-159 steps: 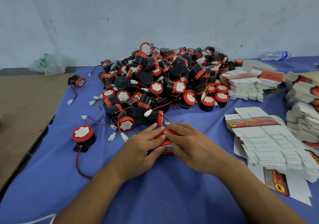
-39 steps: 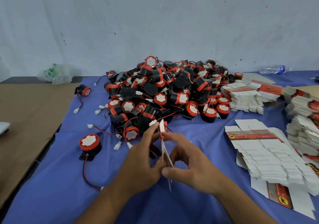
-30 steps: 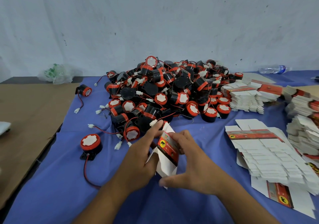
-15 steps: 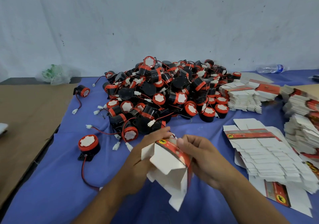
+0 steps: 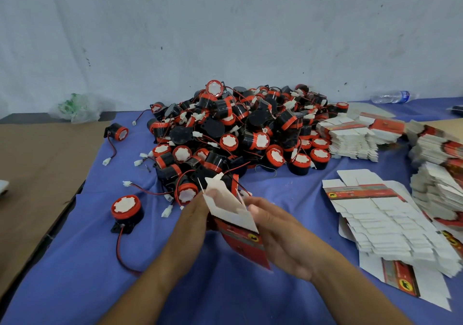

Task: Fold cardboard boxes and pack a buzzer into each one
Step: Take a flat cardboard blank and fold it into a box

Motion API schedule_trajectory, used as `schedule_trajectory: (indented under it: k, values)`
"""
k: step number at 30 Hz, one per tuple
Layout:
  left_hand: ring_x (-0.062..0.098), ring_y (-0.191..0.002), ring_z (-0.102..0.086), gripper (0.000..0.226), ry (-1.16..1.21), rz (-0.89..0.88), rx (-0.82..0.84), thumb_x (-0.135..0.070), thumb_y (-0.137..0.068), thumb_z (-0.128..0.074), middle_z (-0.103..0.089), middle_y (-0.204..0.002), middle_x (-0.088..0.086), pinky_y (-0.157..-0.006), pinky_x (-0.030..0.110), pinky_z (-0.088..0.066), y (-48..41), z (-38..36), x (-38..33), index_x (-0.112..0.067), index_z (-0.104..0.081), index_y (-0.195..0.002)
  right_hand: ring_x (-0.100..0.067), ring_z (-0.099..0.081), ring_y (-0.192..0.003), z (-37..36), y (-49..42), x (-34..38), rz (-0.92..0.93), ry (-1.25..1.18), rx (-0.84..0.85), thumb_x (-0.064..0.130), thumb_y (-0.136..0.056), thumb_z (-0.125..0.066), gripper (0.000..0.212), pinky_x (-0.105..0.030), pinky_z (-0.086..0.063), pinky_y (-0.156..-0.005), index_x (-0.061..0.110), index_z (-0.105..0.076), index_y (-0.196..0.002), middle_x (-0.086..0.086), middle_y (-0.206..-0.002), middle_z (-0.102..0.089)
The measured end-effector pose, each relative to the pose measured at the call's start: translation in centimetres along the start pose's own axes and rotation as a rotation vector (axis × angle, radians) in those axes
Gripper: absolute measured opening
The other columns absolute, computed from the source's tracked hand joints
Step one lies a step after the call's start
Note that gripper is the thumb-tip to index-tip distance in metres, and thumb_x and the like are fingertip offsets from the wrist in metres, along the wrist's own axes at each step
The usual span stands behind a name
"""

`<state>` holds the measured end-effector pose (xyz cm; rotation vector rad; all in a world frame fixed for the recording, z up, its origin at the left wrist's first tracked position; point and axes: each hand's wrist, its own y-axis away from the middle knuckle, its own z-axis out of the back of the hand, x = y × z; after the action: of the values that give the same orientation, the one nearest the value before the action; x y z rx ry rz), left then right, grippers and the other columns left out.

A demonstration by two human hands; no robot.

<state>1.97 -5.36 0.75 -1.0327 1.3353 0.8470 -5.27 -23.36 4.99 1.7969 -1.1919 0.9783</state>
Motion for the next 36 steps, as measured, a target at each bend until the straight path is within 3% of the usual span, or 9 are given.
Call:
schedule_trajectory:
  k: [6,9,13,15,22,25,27,30,36]
  values:
    - [0.010,-0.102,-0.068,0.028,0.015,-0.012,0.022,-0.043,-0.085,-0.054,-0.075,-0.103,-0.007,-0.089,0.031,-0.054,-0.1,-0.4,0.8,-0.034,-0.076,-0.101,-0.026,-0.070,-0.090,1.1,0.1,1.2,0.082,-0.066,-0.070,0.028,-0.073,-0.080,0.068,-0.041,-0.057,-0.080,0.009,-0.053,-0.132,-0.012,-0.103,-0.073]
    - [-0.001,-0.065,-0.058,0.032,-0.018,-0.006,0.099,-0.062,-0.073,-0.057,-0.066,-0.070,-0.012,-0.066,0.020,-0.050,0.4,-0.7,0.9,-0.036,-0.075,-0.076,-0.014,-0.064,-0.065,1.3,0.0,1.4,0.118,-0.071,-0.131,0.018,-0.075,-0.075,0.059,-0.030,-0.055,-0.061,0.010,-0.054,-0.130,-0.003,-0.078,-0.069]
    - [0.013,-0.086,-0.051,0.057,0.029,0.001,0.286,-0.085,-0.081,-0.038,-0.059,-0.090,-0.001,-0.083,0.034,-0.046,1.0,-0.4,0.7,-0.039,-0.070,-0.093,-0.013,-0.059,-0.061,1.5,0.0,1.5,0.137,-0.073,-0.117,0.010,-0.074,-0.070,0.041,-0.026,-0.051,-0.054,0.019,-0.069,-0.114,-0.005,-0.079,-0.068]
    - [0.017,-0.077,-0.046,0.059,0.042,-0.019,0.290,-0.082,-0.083,-0.044,-0.053,-0.084,0.003,-0.078,0.042,-0.042,0.9,-0.5,0.2,-0.029,-0.068,-0.094,-0.014,-0.058,-0.062,1.6,0.1,1.5,0.146,-0.058,-0.101,0.005,-0.073,-0.069,0.035,-0.025,-0.050,-0.054,0.022,-0.075,-0.103,-0.008,-0.084,-0.067]
    - [0.002,-0.076,-0.057,0.033,-0.034,-0.074,0.208,-0.045,-0.075,-0.063,-0.068,-0.084,-0.013,-0.074,0.018,-0.049,1.0,-1.3,-0.8,-0.040,-0.073,-0.106,-0.013,-0.062,-0.084,1.5,0.3,0.9,0.204,0.128,-0.081,0.009,-0.077,-0.071,0.035,-0.021,-0.049,-0.069,0.028,-0.075,-0.106,-0.008,-0.101,-0.072]
    - [0.009,-0.073,-0.057,0.025,-0.058,-0.003,0.073,-0.036,-0.071,-0.059,-0.064,-0.075,-0.002,-0.074,0.036,-0.049,1.1,-1.2,-1.2,-0.029,-0.075,-0.088,-0.016,-0.063,-0.095,1.1,0.3,0.4,0.230,0.176,-0.046,0.032,-0.078,-0.080,0.037,-0.025,-0.052,-0.079,0.029,-0.073,-0.114,-0.010,-0.109,-0.070]
    - [0.010,-0.085,-0.064,0.022,-0.080,-0.042,0.016,-0.029,-0.084,-0.056,-0.072,-0.088,0.001,-0.082,0.039,-0.053,1.2,-1.2,-1.2,-0.026,-0.075,-0.095,-0.020,-0.058,-0.094,0.7,0.3,0.1,0.245,0.237,-0.035,0.042,-0.078,-0.081,0.043,-0.032,-0.047,-0.082,0.029,-0.071,-0.118,-0.015,-0.105,-0.064]
    - [0.004,-0.109,-0.064,0.033,-0.067,-0.156,0.065,-0.025,-0.101,-0.044,-0.071,-0.114,-0.011,-0.088,0.019,-0.050,1.2,-1.4,-1.5,-0.040,-0.072,-0.110,-0.024,-0.056,-0.086,0.1,-0.3,-0.4,0.303,0.187,-0.115,0.032,-0.075,-0.080,0.033,-0.040,-0.047,-0.078,0.028,-0.074,-0.108,-0.014,-0.097,-0.061]
    - [0.029,-0.138,-0.043,0.081,0.135,-0.167,0.201,-0.080,-0.084,-0.042,-0.047,-0.149,0.004,-0.106,0.041,-0.042,1.5,-1.9,-1.4,-0.029,-0.043,-0.146,-0.026,-0.069,-0.084,-0.1,-0.8,-0.4,0.299,-0.313,-0.176,0.016,-0.079,-0.074,0.027,-0.038,-0.059,-0.071,0.012,-0.067,-0.104,-0.017,-0.103,-0.071]
